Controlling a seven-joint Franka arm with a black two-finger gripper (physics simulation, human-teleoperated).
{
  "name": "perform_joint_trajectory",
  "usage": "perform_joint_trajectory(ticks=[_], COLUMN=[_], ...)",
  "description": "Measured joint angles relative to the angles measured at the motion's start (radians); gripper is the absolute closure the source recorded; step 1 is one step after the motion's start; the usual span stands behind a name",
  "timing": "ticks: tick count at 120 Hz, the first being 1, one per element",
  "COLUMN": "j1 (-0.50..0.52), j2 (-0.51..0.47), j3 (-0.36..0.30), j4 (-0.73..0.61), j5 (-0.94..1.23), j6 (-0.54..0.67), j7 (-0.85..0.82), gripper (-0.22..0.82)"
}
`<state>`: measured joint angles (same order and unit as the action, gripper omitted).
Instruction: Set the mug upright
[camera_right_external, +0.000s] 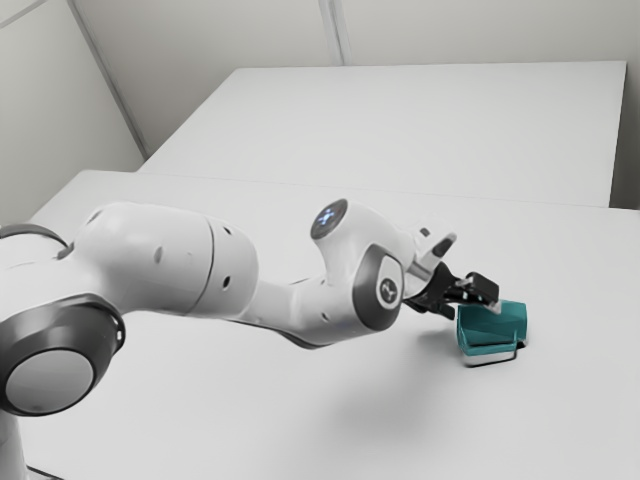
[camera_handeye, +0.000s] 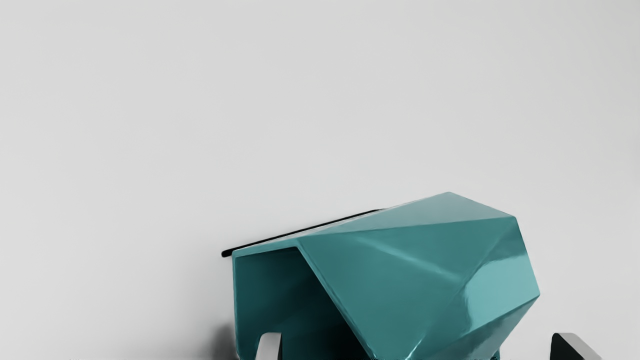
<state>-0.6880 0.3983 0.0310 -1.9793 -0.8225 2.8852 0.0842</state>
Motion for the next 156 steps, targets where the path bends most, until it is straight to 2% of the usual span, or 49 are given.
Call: perform_joint_trajectory(ticks=[23,45,65,83,96,135,156], j1=[-0.020,-0.024,-0.035,-0.050,-0.053,-0.053,-0.037], j2=[0.011,0.023,0.033,0.065,0.078,0.056,-0.043], j3=[-0.008,-0.008,-0.008,-0.013,-0.015,-0.012,-0.003], j4=[0.005,0.031,0.083,0.134,0.145,0.147,0.066], j5=[-0.003,0.004,0.019,0.022,0.022,0.023,0.023], j6=[0.019,0.026,0.030,0.030,0.031,0.026,-0.003], j7=[0.001,0.003,0.005,0.004,0.002,0.000,0.001], gripper=[0.13,0.31,0.42,0.60,0.69,0.77,0.77])
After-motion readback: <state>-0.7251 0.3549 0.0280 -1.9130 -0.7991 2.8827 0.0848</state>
